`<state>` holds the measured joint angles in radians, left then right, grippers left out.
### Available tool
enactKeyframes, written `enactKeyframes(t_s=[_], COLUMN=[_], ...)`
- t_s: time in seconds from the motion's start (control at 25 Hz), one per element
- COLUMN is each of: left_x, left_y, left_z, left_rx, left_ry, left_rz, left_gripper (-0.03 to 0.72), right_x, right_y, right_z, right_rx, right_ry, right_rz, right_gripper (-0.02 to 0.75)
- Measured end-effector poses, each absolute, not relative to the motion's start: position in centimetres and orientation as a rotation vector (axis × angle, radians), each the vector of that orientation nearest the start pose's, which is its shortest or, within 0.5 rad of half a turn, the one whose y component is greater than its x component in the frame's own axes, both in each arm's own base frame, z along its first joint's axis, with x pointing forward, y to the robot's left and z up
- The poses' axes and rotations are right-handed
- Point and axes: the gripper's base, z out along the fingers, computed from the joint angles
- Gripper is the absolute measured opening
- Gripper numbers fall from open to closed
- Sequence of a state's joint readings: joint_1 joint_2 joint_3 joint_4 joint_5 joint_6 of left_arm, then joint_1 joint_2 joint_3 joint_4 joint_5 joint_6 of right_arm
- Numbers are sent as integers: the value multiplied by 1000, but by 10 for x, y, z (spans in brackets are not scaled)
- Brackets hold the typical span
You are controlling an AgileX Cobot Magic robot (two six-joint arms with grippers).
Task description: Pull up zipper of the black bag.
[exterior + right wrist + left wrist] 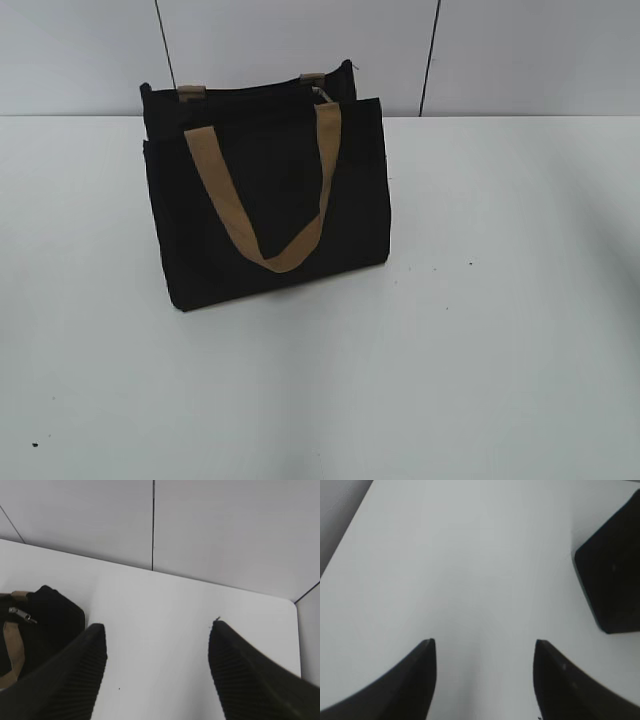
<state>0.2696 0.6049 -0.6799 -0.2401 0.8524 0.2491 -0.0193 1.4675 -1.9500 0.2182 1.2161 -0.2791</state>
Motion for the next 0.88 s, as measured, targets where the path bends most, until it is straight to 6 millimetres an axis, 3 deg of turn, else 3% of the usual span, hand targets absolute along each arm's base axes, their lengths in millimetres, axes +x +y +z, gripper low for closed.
enactKeyframes(t_s=[0.12, 0.32, 0.48, 0.64, 0.88], left_x=[87, 73, 69, 70, 68], left_y=[6, 2, 0, -4, -15], left_z=[312, 300, 290, 290, 289], left_rx=[-93, -82, -63, 60, 306], left_ry=[2254, 2280, 2300, 2291, 2284], left_rz=[-19, -29, -29, -36, -96], left_gripper=[465, 461, 458, 457, 455], right_x=[260, 216, 176, 127, 76], right_y=[14, 14, 14, 15, 19], right_z=[491, 423, 381, 344, 294], right_rx=[-322, -324, -300, -289, -276], right_ry=[2233, 2416, 2421, 2411, 2397], right_rz=[110, 146, 142, 141, 197], right_gripper=[493, 493, 493, 493, 492])
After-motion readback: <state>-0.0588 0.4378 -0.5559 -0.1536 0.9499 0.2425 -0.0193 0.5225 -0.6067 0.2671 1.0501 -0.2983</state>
